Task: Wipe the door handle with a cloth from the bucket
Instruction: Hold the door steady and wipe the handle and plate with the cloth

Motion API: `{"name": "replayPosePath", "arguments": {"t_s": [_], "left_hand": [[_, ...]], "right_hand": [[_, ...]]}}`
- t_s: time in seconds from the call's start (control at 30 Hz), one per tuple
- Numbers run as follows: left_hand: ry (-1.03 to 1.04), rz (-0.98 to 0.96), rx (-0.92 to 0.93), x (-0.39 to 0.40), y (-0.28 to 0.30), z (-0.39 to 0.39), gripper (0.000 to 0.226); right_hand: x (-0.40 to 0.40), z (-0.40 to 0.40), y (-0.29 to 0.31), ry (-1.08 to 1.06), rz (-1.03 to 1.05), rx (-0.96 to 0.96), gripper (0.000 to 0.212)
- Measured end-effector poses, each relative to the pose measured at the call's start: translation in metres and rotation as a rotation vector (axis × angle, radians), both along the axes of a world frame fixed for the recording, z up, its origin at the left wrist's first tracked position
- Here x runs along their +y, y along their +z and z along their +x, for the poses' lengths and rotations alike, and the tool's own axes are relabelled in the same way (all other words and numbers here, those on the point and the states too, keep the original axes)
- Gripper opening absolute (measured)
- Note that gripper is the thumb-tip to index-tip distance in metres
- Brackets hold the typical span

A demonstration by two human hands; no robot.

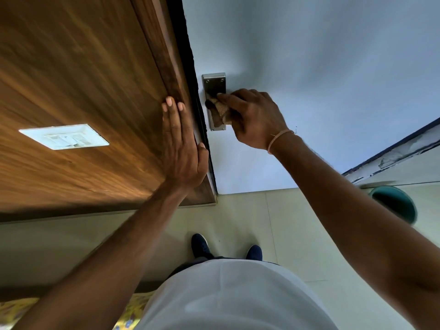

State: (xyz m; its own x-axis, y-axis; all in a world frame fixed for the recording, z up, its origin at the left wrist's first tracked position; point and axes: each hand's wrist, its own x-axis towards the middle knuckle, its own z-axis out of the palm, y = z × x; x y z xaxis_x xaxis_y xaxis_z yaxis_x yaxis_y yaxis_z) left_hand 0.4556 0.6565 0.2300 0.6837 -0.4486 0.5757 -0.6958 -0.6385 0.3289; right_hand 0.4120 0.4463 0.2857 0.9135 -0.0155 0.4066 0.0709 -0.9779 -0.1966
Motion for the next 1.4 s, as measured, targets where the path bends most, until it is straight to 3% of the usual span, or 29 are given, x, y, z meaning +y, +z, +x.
{"name": "replayPosePath", "arguments": {"t_s": [0.2,0.37,0.53,0.73,0.9,1.0,1.17,1.4], "left_hand": [[-0.009,-0.011,-0.001,0.0,0.001,0.0,0.088],[0.002,-0.015,0.007,0.0,0.002,-0.001,0.087],[0.009,-0.017,-0.005,0.0,0.001,-0.001,0.085],[-0.007,-0.005,-0.016,0.003,0.001,0.001,0.086],[-0.033,0.004,-0.034,0.007,-0.001,0.004,0.082],[-0.03,0.005,-0.024,0.007,0.0,0.003,0.081],[-0.016,-0.008,-0.004,0.005,0.002,0.0,0.085],[-0.012,0.017,0.012,0.003,0.003,-0.001,0.089]], "right_hand": [[0.023,0.009,-0.018,-0.059,-0.199,-0.097,0.055],[0.044,0.025,-0.023,0.03,-0.406,-0.223,0.029],[0.049,0.031,-0.022,0.052,-0.548,-0.198,0.026],[0.022,0.005,-0.03,0.071,-0.492,-0.31,0.031],[0.036,0.019,-0.037,0.049,-0.443,-0.295,0.037],[0.034,0.023,-0.032,0.062,-0.398,-0.326,0.019],[0.012,0.011,-0.038,0.003,-0.317,-0.491,0.006],[0.027,-0.003,-0.036,-0.215,-0.169,-0.32,0.012]]}}
